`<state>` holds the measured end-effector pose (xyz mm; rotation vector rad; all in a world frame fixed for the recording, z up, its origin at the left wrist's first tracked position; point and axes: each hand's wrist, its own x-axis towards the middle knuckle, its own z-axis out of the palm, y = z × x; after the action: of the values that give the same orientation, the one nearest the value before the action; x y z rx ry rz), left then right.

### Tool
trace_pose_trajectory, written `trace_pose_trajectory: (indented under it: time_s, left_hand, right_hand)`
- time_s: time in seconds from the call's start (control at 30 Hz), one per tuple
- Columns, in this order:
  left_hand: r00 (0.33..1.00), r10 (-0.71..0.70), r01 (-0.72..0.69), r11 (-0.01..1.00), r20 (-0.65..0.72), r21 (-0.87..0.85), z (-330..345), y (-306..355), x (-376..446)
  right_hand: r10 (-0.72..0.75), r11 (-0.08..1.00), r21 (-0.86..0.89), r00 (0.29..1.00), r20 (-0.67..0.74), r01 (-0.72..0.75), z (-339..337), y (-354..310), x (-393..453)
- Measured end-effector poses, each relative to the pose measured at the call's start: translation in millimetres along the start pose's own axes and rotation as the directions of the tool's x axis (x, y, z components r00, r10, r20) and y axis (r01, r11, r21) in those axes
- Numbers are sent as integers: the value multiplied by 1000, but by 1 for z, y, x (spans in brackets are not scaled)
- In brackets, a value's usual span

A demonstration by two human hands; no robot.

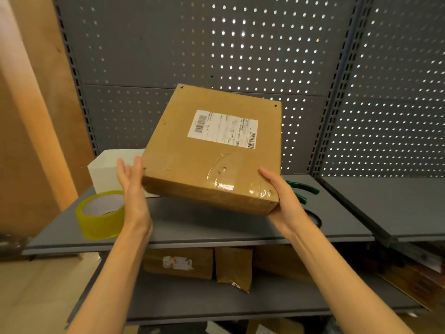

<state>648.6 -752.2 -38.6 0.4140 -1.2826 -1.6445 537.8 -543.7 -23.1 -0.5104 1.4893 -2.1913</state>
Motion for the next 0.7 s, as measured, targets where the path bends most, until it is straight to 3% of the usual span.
trace_pose_trajectory:
  time_s: [0.1, 0.23, 0.33, 0.5, 0.7]
  left_hand:
    - [996, -88, 87, 995, -20, -56, 3, 10, -10]
    - [919, -276, 325, 934, 281, -146, 28, 11, -49]
    - [844, -258, 375, 910, 470, -175, 55, 6, -72]
    - [919, -115, 223, 940, 378, -257, 63, 0, -70]
    - [934, -121, 188, 966, 336, -175, 12, 14, -37]
  right_hand:
    - [-87, 989, 118, 995, -43, 91, 9, 4, 2]
    - [-199, 968, 135, 976, -91, 210, 33, 10, 2]
    - [-237, 971, 35, 971, -31, 238, 56, 21, -6]
    - [-210, 977, -21, 975, 76, 212, 64, 27, -8]
    - [-242, 968, 69, 970, 9, 241, 21, -22, 5]
